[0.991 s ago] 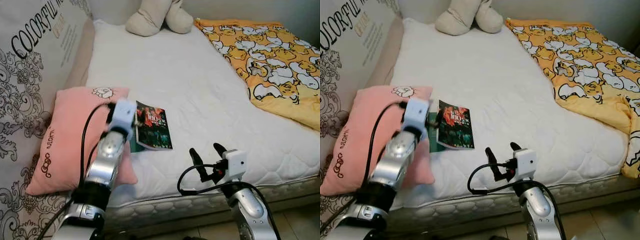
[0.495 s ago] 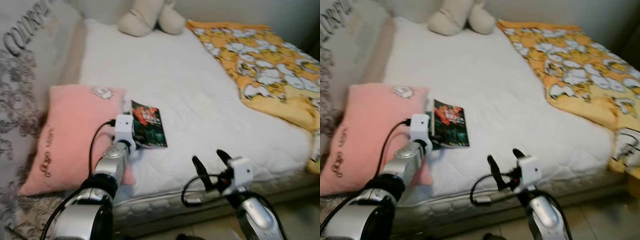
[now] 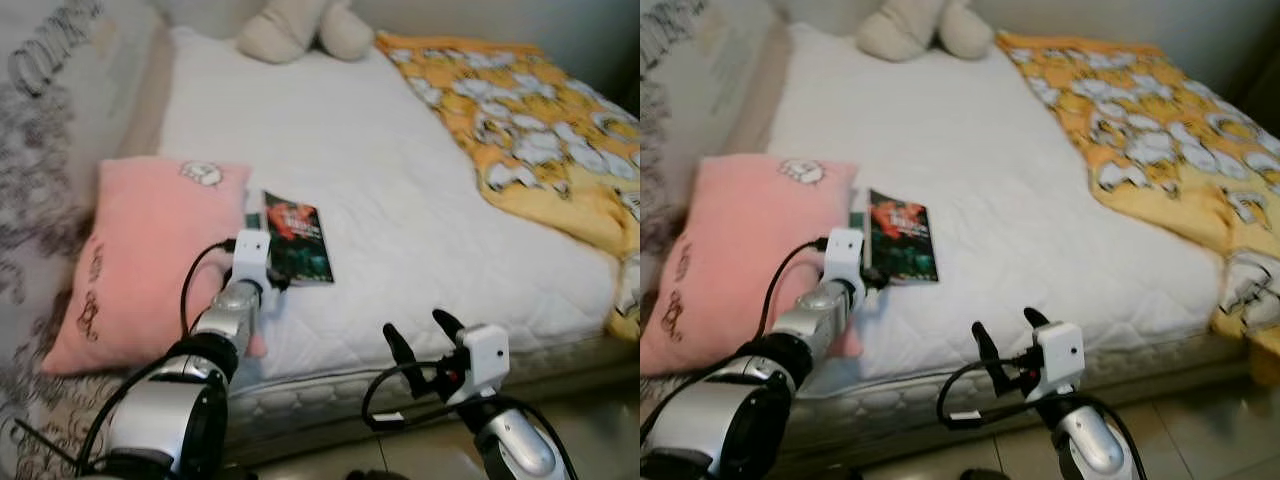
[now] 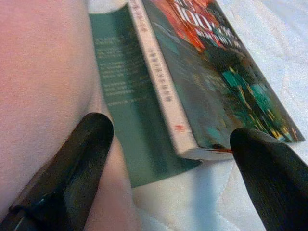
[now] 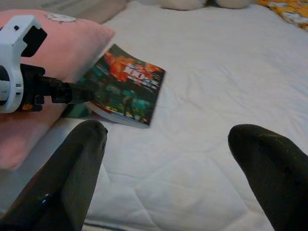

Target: Clean up the room

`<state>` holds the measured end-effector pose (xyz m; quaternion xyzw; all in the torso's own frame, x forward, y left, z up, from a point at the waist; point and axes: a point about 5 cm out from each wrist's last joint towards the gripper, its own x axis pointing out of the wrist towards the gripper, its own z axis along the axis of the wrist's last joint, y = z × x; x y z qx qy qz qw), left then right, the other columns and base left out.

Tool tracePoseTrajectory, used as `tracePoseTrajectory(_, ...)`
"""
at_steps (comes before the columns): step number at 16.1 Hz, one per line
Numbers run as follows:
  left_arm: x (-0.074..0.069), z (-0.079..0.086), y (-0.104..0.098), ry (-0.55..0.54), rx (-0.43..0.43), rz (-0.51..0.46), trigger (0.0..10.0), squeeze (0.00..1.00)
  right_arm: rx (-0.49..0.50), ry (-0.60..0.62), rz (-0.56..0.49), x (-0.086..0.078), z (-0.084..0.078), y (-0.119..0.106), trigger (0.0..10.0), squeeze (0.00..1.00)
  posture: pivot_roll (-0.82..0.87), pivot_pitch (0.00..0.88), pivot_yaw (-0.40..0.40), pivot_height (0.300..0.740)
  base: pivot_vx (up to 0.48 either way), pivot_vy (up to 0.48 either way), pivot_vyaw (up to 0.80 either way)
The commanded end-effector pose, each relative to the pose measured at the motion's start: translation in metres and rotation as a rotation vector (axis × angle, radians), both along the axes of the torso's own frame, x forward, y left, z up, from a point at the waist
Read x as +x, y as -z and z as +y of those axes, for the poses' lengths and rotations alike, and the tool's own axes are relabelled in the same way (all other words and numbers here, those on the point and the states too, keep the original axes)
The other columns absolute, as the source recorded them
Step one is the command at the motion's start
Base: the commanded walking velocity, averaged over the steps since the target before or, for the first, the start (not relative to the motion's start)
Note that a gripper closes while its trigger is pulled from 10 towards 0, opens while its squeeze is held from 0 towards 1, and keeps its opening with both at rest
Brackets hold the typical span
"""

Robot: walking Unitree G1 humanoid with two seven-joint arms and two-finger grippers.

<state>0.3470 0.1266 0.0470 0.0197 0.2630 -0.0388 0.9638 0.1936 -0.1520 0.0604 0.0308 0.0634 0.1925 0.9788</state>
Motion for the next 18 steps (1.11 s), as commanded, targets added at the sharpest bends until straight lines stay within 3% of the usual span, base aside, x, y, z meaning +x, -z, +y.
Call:
tracePoseTrajectory(1, -0.001, -0.006, 0.001, 0.0, -0.004, 0.029, 10.0, 0.0, -0.003, 0.014, -0.006, 0.001, -0.004, -0.004, 10.0, 0.0, -0.17, 0.058, -0.061, 0.74, 0.0, 0.0, 0.0)
tracePoseTrajectory(5, 0.004, -0.012, -0.004, -0.035, -0.089, 0.025, 10.0, 0.0, 0.0, 0.008, 0.011, -0.002, -0.004, -0.003, 10.0, 0.0, -0.18, 0.065, -0.062, 0.74, 0.0, 0.0, 0.0)
tracePoseTrajectory(10, 0.003, -0.01, -0.002, -0.215, -0.315, 0.081, 10.0, 0.0, -0.029, -0.054, 0.044, -0.01, -0.004, -0.004, 10.0, 0.0, -0.2, 0.081, -0.091, 0.74, 0.0, 0.0, 0.0)
tracePoseTrajectory(11, 0.003, -0.012, -0.002, -0.229, -0.34, 0.082, 0.0, 0.0, -0.032, -0.054, 0.043, -0.01, -0.005, -0.005, 10.0, 0.0, -0.2, 0.081, -0.097, 0.74, 0.0, 0.0, 0.0)
tracePoseTrajectory(18, 0.008, -0.012, -0.01, -0.262, -0.437, 0.043, 0.0, 0.0, -0.032, -0.057, 0.051, -0.004, -0.004, -0.006, 10.0, 0.0, -0.19, 0.071, -0.083, 0.74, 0.0, 0.0, 0.0)
